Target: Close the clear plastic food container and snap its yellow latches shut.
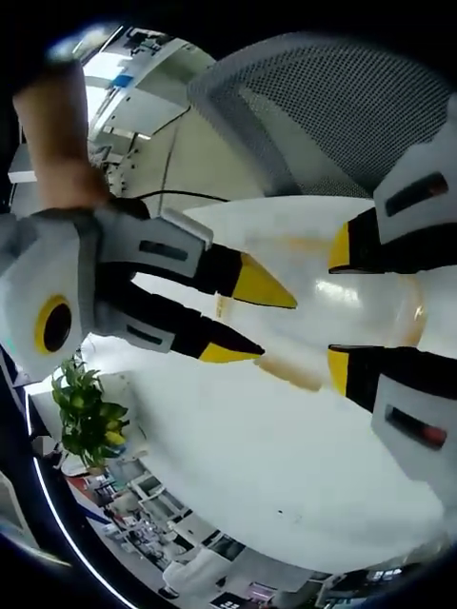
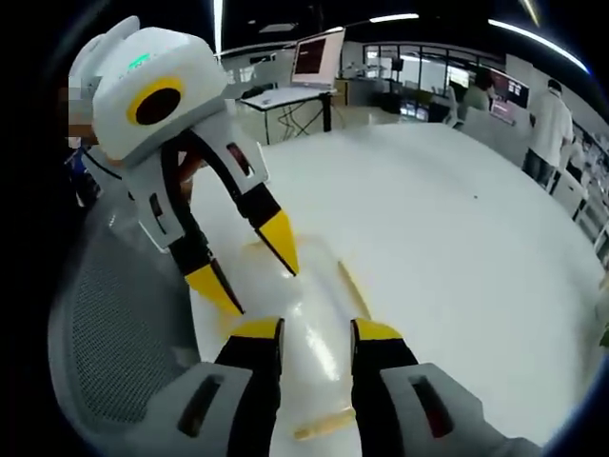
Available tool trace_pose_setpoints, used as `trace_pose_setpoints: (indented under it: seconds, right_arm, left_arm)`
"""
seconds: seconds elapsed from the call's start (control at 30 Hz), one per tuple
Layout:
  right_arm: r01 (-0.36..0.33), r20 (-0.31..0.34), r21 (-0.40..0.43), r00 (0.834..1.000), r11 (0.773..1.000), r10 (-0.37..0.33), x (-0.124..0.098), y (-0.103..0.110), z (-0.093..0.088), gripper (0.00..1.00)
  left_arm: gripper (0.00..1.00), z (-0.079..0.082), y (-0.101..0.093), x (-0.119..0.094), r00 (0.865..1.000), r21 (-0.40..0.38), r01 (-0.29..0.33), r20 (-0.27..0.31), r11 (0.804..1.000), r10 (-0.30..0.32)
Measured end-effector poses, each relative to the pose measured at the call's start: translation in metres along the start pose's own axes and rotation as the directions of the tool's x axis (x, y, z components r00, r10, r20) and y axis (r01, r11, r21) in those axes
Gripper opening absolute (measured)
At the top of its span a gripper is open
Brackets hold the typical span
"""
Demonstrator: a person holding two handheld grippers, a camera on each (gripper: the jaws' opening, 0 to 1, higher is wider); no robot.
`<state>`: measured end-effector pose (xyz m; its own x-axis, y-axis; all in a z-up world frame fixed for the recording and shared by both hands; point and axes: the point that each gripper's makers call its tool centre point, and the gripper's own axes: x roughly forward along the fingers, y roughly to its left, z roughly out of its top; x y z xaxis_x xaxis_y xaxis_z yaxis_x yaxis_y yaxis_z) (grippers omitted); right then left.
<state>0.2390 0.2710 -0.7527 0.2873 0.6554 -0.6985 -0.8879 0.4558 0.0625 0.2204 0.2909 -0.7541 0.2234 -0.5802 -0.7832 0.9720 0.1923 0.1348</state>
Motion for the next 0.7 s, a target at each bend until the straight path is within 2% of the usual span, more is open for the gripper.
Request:
trace_pose_setpoints:
  seconds: [0.47, 0.57, 0.7]
  right_arm:
    - [-0.012, -0.017, -0.025, 1.000, 1.000, 0.012, 0.004, -0.002, 0.003, 0.24]
    - [-0.016, -0.022, -0.034, 1.000, 0.999, 0.016, 0.005, -0.001, 0.005, 0.24]
    - [-0.020, -0.039, -0.048, 0.999, 0.999, 0.018, 0.009, -0.003, 0.005, 0.24]
  left_arm:
    - [0.23, 0.001, -0.008, 0.001, 1.000, 0.029, 0.010, 0.003, 1.000, -0.010]
    - [0.23, 0.006, -0.012, 0.000, 1.000, 0.061, 0.020, 0.021, 0.998, -0.021]
    - [0.24, 0.006, -0.016, 0.002, 1.000, 0.105, 0.024, 0.009, 0.994, -0.025]
